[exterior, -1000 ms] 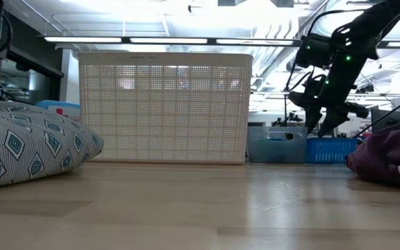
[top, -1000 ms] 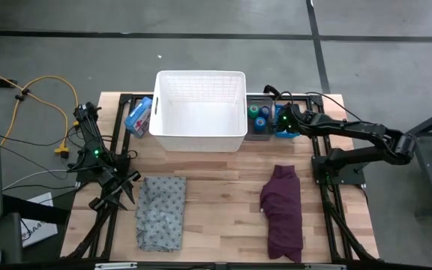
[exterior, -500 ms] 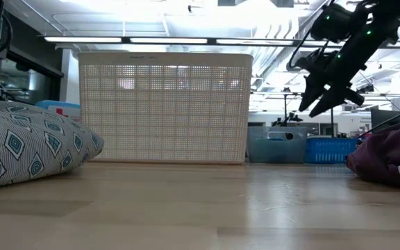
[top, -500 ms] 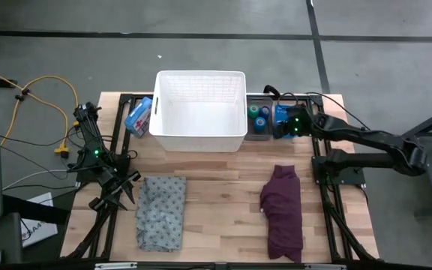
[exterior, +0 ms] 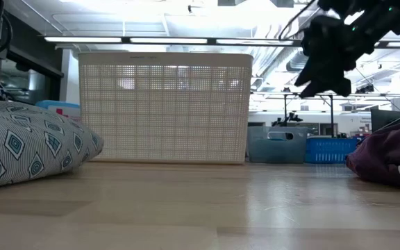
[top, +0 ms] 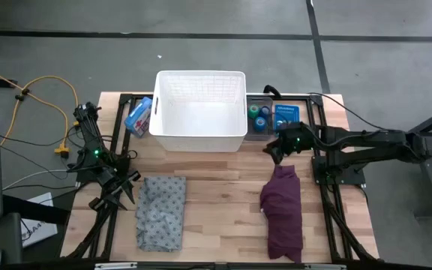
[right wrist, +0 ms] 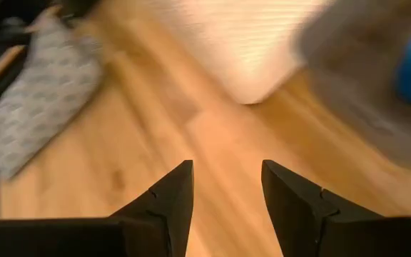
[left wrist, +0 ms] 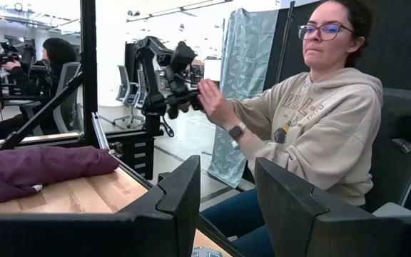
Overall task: Pick & Place Medicine items
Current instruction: Put the violet patient gown into the white laundry bin
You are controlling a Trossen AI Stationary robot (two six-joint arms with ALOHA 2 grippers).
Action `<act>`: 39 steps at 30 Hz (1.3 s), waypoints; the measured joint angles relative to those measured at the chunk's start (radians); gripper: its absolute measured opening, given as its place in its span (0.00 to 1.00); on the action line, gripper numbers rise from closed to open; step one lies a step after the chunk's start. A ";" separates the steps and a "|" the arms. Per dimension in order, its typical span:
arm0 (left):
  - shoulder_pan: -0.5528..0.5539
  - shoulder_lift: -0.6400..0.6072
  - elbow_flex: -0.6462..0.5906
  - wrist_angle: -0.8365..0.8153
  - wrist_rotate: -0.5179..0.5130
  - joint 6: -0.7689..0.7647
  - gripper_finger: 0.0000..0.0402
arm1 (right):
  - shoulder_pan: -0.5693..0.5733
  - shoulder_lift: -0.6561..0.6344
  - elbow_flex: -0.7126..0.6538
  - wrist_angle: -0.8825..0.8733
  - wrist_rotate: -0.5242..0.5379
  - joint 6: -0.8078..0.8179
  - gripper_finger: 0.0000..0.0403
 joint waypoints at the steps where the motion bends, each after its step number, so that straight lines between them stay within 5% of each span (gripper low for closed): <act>1: 0.000 0.000 0.000 0.000 0.000 0.000 0.32 | 0.031 0.000 0.000 0.016 0.000 0.000 0.38; 13: 0.000 0.000 0.000 0.000 0.000 0.000 0.32 | 0.362 0.065 0.000 0.240 0.005 -0.045 0.38; 24: 0.000 0.000 0.000 0.000 0.000 0.000 0.32 | 0.532 0.216 0.000 0.574 0.001 -0.079 0.38; 39: 0.000 0.000 0.000 0.000 0.000 0.000 0.32 | 0.765 0.226 0.000 0.590 0.041 -0.547 0.38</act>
